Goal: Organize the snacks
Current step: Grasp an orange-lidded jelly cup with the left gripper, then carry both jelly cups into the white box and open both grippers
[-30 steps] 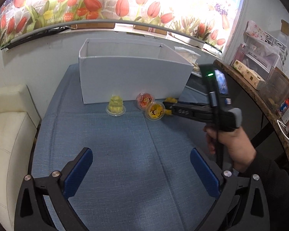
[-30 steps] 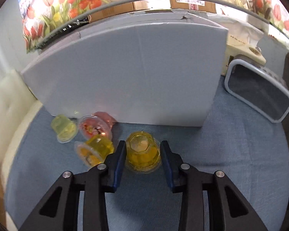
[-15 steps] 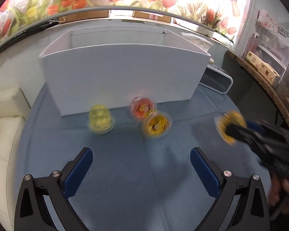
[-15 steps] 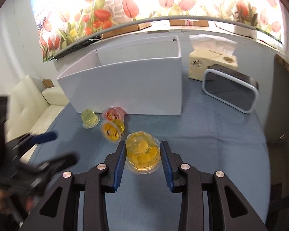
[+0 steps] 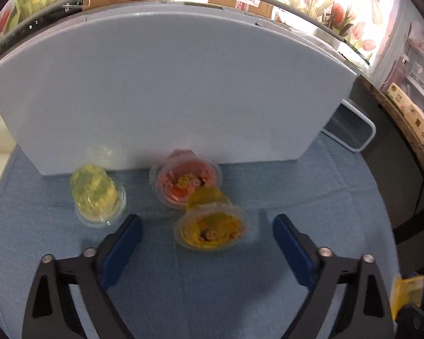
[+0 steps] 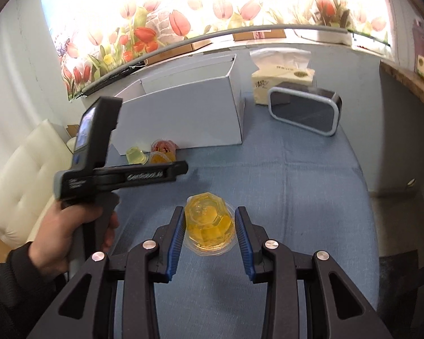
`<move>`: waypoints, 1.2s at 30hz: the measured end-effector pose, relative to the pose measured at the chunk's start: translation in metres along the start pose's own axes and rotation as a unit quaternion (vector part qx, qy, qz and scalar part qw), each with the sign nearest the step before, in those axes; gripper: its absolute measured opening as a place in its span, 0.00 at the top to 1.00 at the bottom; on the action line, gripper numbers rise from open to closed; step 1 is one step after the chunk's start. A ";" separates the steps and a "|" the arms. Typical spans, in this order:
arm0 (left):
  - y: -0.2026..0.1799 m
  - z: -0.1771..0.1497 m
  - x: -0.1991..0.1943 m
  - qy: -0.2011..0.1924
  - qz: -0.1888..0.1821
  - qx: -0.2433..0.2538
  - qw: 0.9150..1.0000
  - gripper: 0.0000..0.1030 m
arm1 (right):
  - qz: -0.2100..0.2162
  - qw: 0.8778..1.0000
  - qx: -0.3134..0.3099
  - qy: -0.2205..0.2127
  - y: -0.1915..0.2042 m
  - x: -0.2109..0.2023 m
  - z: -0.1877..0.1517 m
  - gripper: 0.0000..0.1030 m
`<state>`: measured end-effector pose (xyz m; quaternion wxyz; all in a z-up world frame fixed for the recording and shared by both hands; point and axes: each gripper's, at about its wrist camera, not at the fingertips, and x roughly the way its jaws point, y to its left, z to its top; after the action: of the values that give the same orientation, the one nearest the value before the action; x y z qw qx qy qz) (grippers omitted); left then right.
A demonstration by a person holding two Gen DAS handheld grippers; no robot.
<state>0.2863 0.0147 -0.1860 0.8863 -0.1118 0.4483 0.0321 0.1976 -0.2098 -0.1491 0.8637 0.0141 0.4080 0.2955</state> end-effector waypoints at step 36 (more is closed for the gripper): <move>0.054 0.086 -0.150 -0.133 -0.057 0.050 0.988 0.50 | 0.038 0.995 -0.079 -0.054 0.070 0.054 0.143 0.62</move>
<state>0.2555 0.0931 -0.0255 0.9430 -0.0874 0.3201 -0.0263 0.2917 -0.0931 -0.0727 0.8712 -0.0228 0.3353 0.3580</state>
